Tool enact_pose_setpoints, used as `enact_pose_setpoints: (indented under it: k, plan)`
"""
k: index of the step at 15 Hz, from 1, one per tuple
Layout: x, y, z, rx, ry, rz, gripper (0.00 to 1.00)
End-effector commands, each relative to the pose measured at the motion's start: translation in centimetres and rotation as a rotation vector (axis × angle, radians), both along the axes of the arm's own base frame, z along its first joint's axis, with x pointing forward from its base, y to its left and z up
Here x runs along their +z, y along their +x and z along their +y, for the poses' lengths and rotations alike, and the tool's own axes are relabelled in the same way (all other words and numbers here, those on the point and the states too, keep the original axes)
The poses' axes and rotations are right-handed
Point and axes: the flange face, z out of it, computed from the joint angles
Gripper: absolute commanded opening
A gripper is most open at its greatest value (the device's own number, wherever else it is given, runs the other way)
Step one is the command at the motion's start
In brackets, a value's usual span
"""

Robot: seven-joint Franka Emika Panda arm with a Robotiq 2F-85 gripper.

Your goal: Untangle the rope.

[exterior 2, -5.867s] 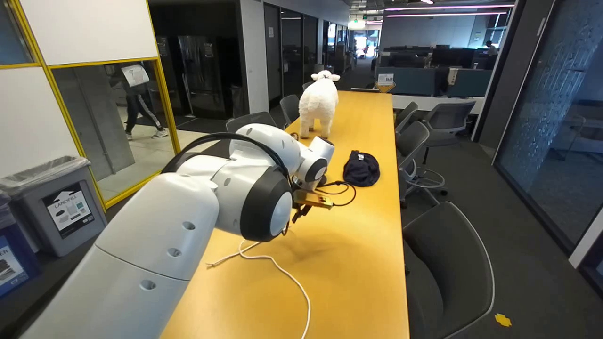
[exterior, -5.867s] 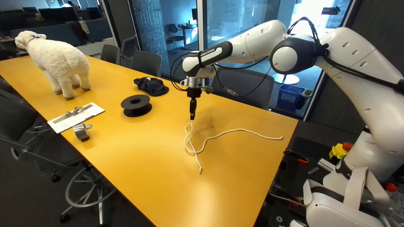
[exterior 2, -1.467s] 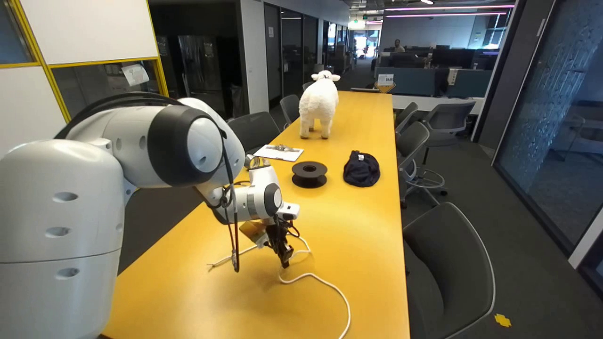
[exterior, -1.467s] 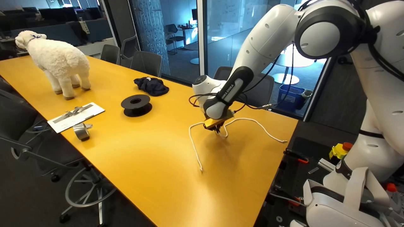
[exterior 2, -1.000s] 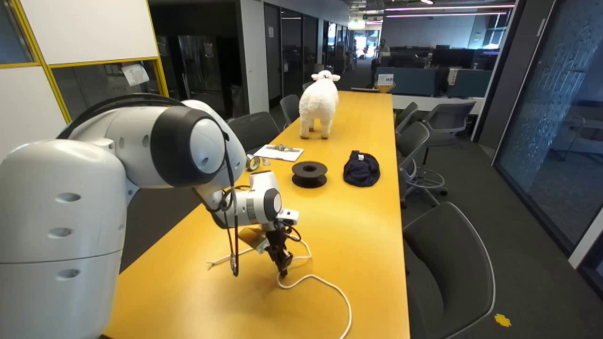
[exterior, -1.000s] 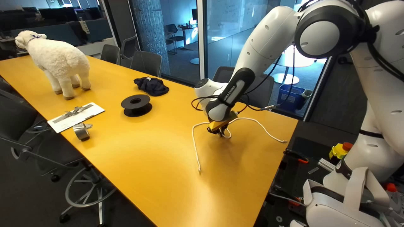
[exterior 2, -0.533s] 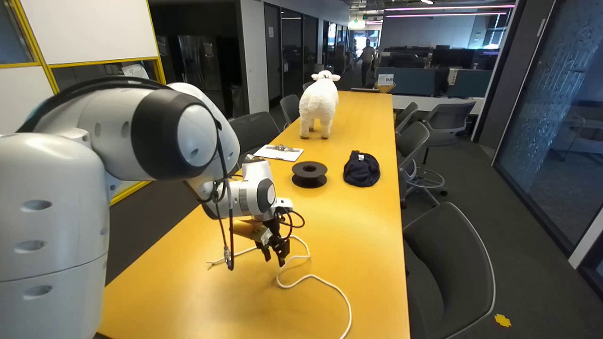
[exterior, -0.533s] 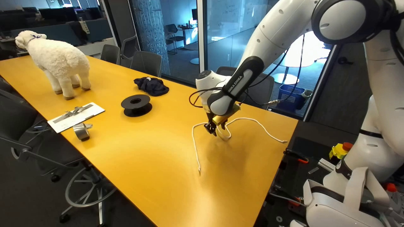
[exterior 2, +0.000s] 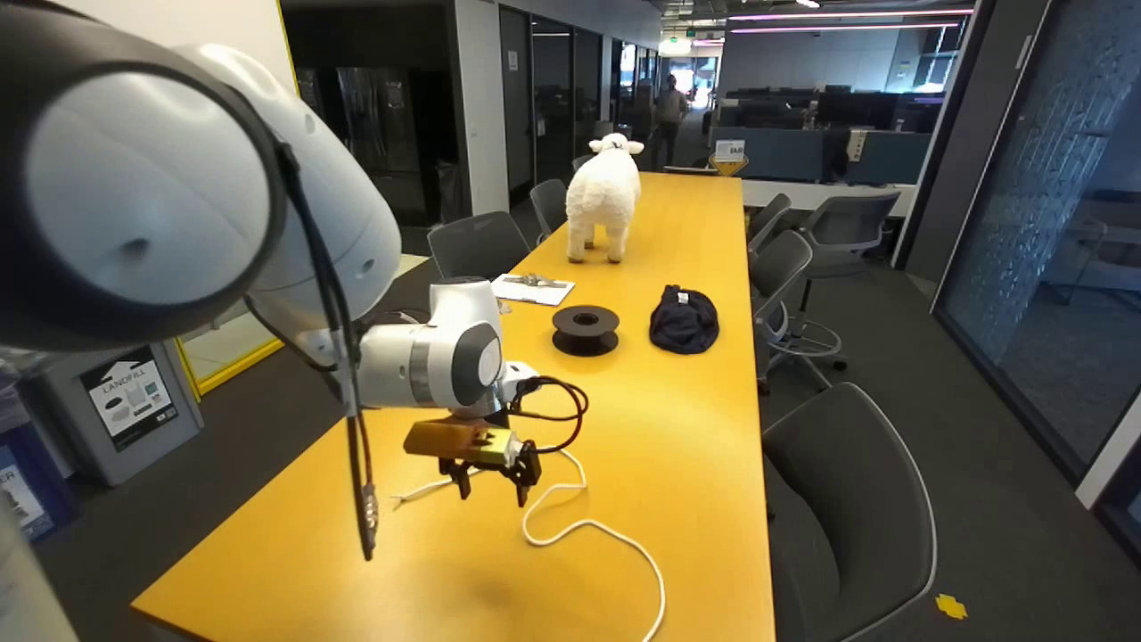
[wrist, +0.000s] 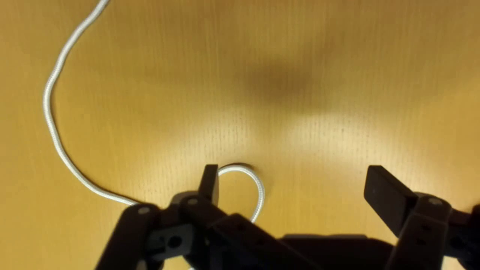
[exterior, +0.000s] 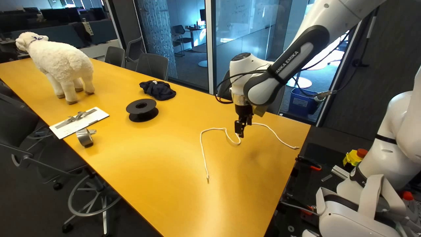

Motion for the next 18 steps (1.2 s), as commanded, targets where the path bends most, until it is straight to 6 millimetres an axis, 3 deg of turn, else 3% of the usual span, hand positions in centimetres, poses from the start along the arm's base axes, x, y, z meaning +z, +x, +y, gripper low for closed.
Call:
enact_pose_setpoints:
  k: [1, 5, 11, 15, 18]
  plan:
    - [5.0, -5.2, 1.7, 0.027, 0.092, -0.052, 1.00]
    - [10.4, -8.7, 4.3, 0.004, 0.139, -0.111, 1.00]
    - [16.4, -13.8, 5.0, -0.066, 0.119, -0.067, 1.00]
    - [17.0, -15.1, 4.9, -0.060, 0.101, -0.050, 1.00]
    - [15.5, -15.2, 4.4, -0.072, 0.108, -0.038, 1.00]
